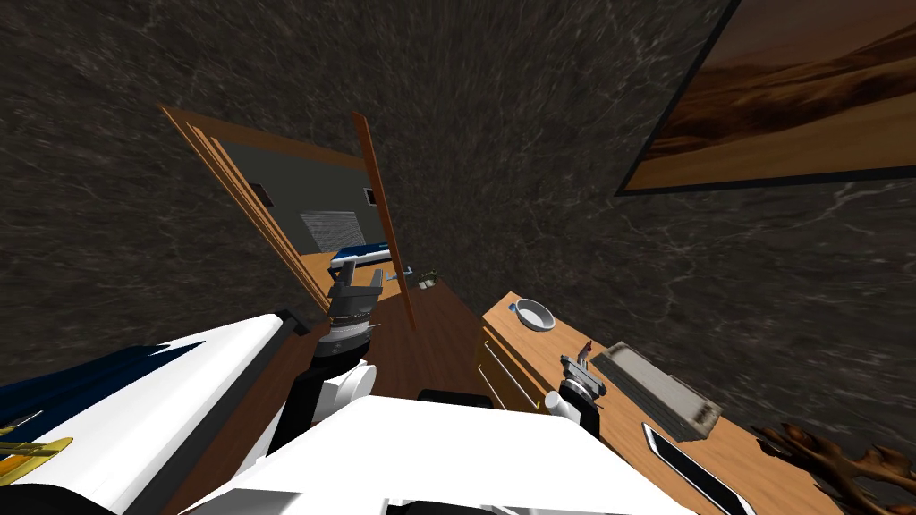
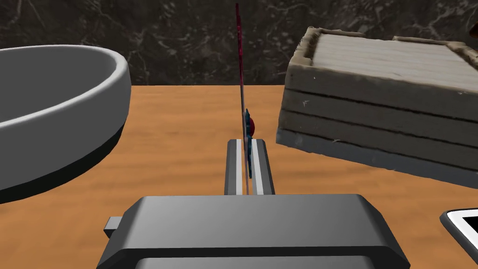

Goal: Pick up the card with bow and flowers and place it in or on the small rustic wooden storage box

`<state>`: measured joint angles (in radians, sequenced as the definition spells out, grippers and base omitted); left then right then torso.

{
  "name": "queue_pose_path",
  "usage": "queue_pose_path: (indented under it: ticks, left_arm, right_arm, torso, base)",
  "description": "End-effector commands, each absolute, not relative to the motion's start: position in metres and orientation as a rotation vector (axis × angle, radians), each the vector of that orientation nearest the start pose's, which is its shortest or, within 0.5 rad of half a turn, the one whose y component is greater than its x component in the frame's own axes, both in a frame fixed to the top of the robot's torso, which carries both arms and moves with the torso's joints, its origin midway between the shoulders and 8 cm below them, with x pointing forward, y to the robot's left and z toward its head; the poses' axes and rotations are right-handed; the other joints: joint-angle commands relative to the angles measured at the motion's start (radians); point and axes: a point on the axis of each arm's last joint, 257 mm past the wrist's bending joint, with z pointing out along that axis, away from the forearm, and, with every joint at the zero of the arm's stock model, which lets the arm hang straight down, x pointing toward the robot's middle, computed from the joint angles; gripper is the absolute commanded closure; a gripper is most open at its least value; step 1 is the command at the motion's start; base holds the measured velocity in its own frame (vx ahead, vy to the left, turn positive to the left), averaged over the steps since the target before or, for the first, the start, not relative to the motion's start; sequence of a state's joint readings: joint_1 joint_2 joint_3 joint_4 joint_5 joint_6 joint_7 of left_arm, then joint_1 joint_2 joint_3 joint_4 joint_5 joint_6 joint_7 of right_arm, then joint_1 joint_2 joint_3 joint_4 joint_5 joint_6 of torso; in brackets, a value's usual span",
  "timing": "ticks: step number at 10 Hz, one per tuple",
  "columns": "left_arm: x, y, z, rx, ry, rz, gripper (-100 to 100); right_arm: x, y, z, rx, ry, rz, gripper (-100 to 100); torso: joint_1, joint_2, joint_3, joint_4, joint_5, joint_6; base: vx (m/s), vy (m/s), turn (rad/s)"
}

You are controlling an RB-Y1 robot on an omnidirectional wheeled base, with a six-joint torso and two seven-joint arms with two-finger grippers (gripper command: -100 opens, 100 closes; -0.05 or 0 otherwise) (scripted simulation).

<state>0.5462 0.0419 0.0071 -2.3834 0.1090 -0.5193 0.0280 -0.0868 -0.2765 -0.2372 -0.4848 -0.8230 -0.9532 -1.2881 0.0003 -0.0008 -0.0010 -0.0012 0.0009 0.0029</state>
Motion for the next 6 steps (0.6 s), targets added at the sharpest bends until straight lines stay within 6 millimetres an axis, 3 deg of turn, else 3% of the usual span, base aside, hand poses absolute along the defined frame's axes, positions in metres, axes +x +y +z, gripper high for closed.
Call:
queue_pose_path:
  ticks: [1, 4, 5, 6]
  left_arm:
    - [0.314, 0.288, 0.059, -0.637, 0.518, -1.398, 0]
    - [0.314, 0.288, 0.059, -0.637, 0.518, -1.398, 0]
    - [0.314, 0.288, 0.059, -0.637, 0.518, -1.398, 0]
    - [0.314, 0.288, 0.059, -0.637, 0.518, -1.398, 0]
  right_arm:
    - [0.3, -0.604, -0.399, 1.68, -0.751, 1.625, 100]
    - [0.287, -0.615, -0.4, 1.682, -0.734, 1.598, 100]
    - [0.267, -0.633, -0.399, 1.682, -0.707, 1.556, 100]
    - [0.271, -0.633, -0.396, 1.675, -0.707, 1.569, 100]
  torso:
    - [0.0, 0.0, 0.0, 0.0, 0.0, 0.0]
    - [-0.001, 0.012, 0.005, -0.003, -0.005, 0.008]
    - [-0.003, 0.011, 0.004, -0.003, -0.006, 0.008]
    - [-0.004, 0.013, 0.004, -0.004, -0.007, 0.011]
  base:
    - [-0.068, 0.07, -0.049]
    - [-0.111, 0.08, -0.047]
    - [-0.122, 0.073, -0.06]
    - [-0.11, 0.08, -0.067]
